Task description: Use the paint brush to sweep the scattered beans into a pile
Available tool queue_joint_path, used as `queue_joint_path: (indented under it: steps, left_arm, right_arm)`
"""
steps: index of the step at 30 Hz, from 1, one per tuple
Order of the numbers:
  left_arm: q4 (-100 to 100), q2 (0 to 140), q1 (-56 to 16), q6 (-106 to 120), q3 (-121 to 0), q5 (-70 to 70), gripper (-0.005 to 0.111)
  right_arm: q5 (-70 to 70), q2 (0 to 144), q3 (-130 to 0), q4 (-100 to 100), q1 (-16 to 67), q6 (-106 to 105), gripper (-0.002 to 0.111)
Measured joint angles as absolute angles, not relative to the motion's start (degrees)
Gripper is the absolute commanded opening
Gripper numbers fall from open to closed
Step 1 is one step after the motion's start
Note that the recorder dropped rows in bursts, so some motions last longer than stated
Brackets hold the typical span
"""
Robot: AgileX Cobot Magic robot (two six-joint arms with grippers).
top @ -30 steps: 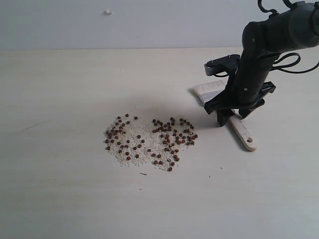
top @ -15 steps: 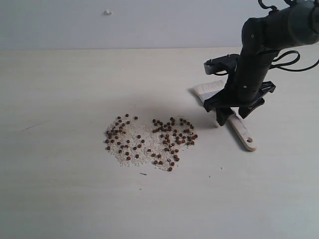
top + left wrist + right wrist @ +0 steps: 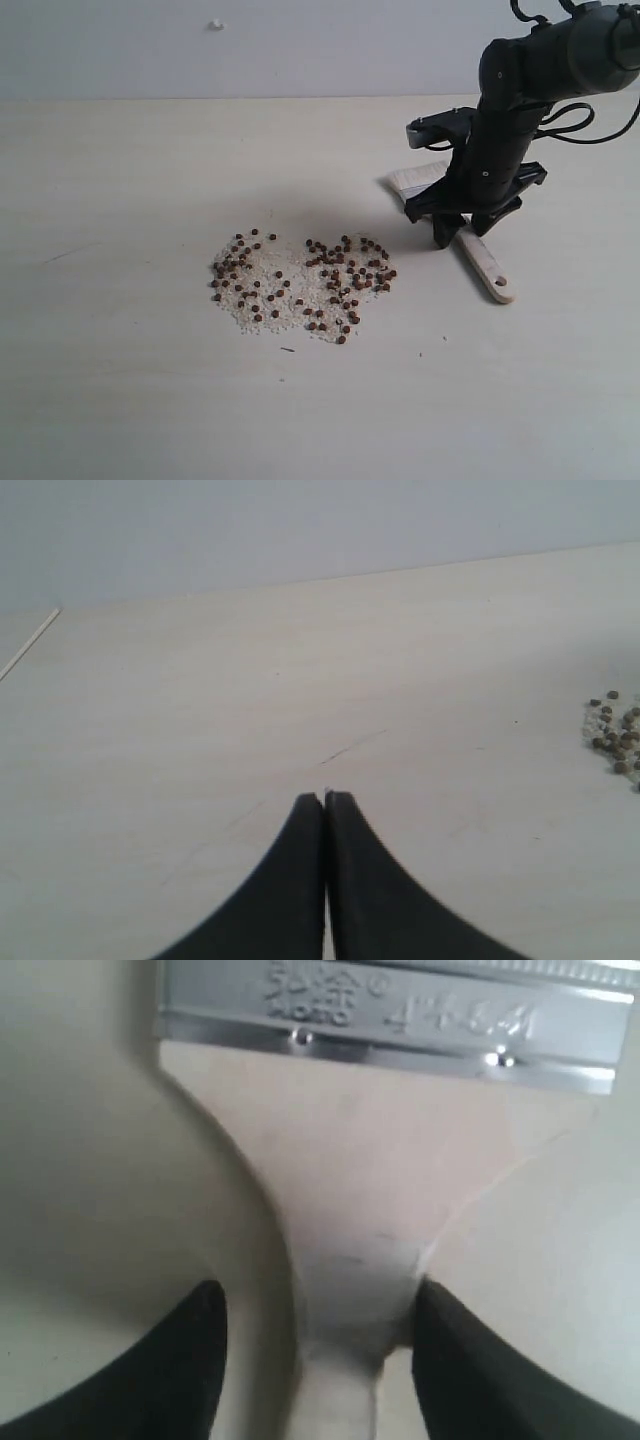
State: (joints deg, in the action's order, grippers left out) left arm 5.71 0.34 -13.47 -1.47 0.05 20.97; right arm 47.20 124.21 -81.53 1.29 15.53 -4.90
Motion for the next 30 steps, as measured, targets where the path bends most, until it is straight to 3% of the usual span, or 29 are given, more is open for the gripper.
queue_joint_path:
  steps: [5,30]
  left_arm:
    - [5.71,0.34,-13.47,-1.47,0.05,20.97,0.0]
    - [5.71,0.34,-13.47,-1.47,0.05,20.97,0.0]
  right_arm:
    - [46.84,124.21,-81.53,1.29,15.53,-4.78,0.0]
    - [52.32,116.75,-81.53,2.07,15.53,-6.48,0.0]
